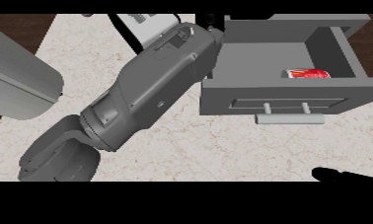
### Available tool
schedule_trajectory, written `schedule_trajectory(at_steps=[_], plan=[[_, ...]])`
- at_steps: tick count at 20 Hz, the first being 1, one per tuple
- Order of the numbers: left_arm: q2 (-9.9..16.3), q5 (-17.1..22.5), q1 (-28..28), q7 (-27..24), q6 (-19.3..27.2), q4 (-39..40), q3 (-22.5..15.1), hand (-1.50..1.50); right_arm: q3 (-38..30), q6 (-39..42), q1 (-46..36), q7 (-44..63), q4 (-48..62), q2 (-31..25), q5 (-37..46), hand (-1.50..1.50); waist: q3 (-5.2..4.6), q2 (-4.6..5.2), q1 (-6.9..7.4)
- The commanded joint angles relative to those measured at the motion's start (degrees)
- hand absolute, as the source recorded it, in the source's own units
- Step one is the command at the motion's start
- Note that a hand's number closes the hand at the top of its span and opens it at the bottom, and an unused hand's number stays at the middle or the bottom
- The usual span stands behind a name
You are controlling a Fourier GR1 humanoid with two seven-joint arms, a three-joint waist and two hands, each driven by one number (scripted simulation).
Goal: Pick up the can, place it into the drawer and close the drawer
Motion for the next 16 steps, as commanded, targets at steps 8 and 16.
schedule_trajectory(at_steps=[8,16], plan=[[3.9,-2.8,1.9,4.5,-1.9,-1.4,1.1,-1.50,11.8,-9.7,-16.1,-2.6,20.7,-1.8,22.6,-1.50,-0.03,-0.54,1.56],[7.7,-4.8,4.0,7.9,0.0,-6.5,1.0,-1.50,17.1,-18.2,-22.7,-9.0,41.9,-3.3,34.7,-1.50,0.00,-0.51,2.25]])
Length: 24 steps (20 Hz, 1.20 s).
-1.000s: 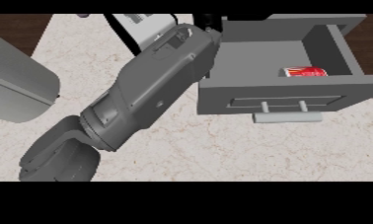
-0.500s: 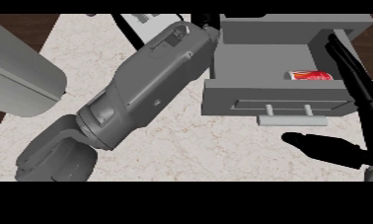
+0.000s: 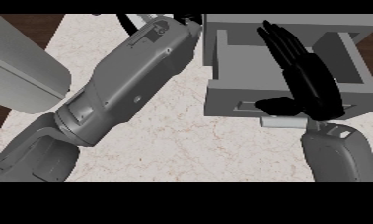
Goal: Pick up the can, place it into the drawer and close the drawer
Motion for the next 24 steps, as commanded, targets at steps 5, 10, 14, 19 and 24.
schedule_trajectory(at_steps=[5,10,14,19,24], plan=[[6.4,-2.8,4.2,4.0,-0.7,-6.3,-0.3,-1.50,-0.1,-9.2,-9.8,-2.7,22.1,-1.7,9.2,-1.50,0.03,-0.07,0.21],[9.5,-4.7,5.2,8.4,2.0,-12.3,-0.8,-1.50,-1.4,-16.0,-15.4,-1.8,35.1,0.2,12.4,-1.50,0.05,-0.18,0.46],[10.8,-5.7,7.7,7.8,0.1,-12.7,0.6,-1.50,-2.7,-25.5,-16.6,-5.4,45.6,-0.3,14.5,-1.50,0.07,0.16,-0.15],[14.2,-6.3,8.1,11.4,0.4,-16.9,0.3,-1.50,-5.9,-30.8,-24.8,-3.5,57.0,0.2,16.1,-1.50,0.10,0.42,1.36],[15.9,-6.7,10.7,13.7,1.4,-23.5,0.3,-1.50,-7.3,-39.6,-26.6,-4.2,64.6,0.3,18.0,-1.50,0.12,0.49,2.25]])
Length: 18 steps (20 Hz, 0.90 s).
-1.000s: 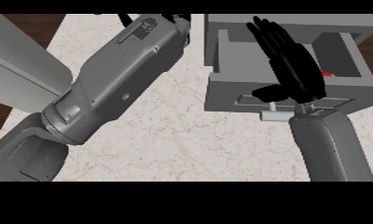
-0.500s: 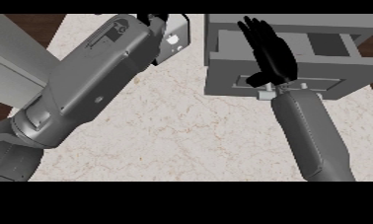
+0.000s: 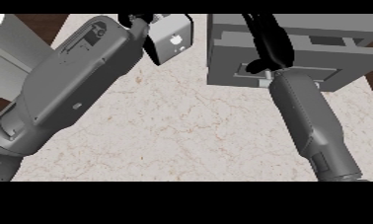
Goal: Pick up the can, place it into the drawer and close the drawer
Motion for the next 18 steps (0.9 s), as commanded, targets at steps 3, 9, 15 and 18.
schedule_trajectory(at_steps=[3,9,15,18], plan=[[1.7,-1.5,1.7,0.7,0.1,-2.6,0.8,-1.50,-3.2,-9.8,-3.9,-0.4,12.3,0.9,0.5,-1.50,0.96,1.63,0.29],[4.4,-2.0,5.3,2.7,0.3,-9.1,0.6,-1.50,-6.9,-13.3,-9.6,-2.3,19.0,-3.6,-0.6,-1.50,0.98,1.67,1.82],[6.2,-3.2,5.6,5.0,0.3,-11.3,0.7,-1.50,-6.9,-13.9,-17.6,1.5,24.6,-2.7,1.6,-1.50,0.95,1.85,2.23],[6.4,-3.4,5.9,4.7,0.2,-12.1,1.5,-1.50,-6.9,-15.2,-19.1,3.1,26.4,-3.6,2.7,-1.50,0.94,2.41,3.13]])
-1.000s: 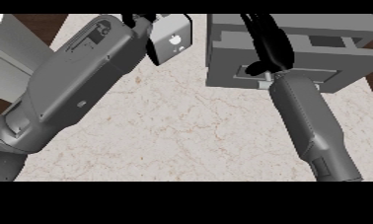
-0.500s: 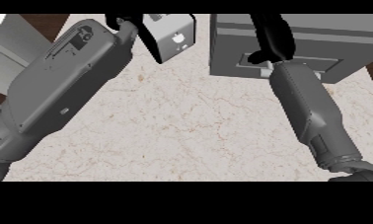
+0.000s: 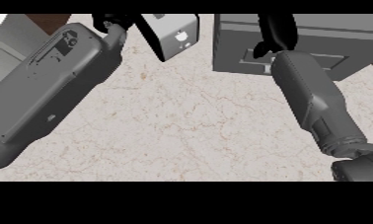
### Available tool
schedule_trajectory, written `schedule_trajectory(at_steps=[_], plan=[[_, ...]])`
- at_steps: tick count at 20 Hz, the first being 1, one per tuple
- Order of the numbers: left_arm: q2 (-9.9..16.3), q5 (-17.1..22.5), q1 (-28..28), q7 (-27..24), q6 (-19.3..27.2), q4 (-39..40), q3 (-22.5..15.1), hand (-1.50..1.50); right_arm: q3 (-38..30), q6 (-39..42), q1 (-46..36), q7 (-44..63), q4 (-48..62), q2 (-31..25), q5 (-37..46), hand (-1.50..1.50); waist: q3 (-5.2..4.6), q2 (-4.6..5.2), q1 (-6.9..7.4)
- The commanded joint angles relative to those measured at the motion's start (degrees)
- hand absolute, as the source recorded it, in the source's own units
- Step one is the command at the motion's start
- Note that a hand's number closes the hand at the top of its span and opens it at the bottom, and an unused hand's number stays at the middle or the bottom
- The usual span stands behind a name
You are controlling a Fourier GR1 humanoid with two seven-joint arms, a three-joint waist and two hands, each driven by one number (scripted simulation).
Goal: Pick up the can, place it into the drawer and close the drawer
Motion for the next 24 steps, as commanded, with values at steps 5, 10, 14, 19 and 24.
schedule_trajectory(at_steps=[5,10,14,19,24], plan=[[-0.9,-1.3,-0.2,1.9,1.1,-1.4,-0.6,-1.50,-1.1,-0.4,-7.1,2.6,4.4,-2.3,0.9,-1.50,0.16,0.91,0.76],[1.8,-1.4,0.7,2.6,-0.1,-4.5,0.3,-1.50,-3.6,4.4,-8.8,-3.9,5.9,-2.6,-2.6,-1.50,0.20,1.01,1.74],[1.4,-1.4,1.2,3.7,0.8,-5.4,-0.3,-1.50,-12.7,10.2,-10.9,-8.9,5.3,-0.7,-12.8,-1.50,0.38,0.65,2.00],[2.5,-1.9,1.8,4.5,1.0,-6.7,-0.8,-1.50,-21.6,14.5,-10.1,-14.2,5.4,0.8,-22.1,-1.50,0.45,0.37,1.66],[1.9,-2.9,4.1,3.8,1.9,-8.5,-1.3,-1.50,-24.2,16.8,-10.9,-16.8,5.8,0.7,-24.7,-1.50,0.21,0.36,1.19]])
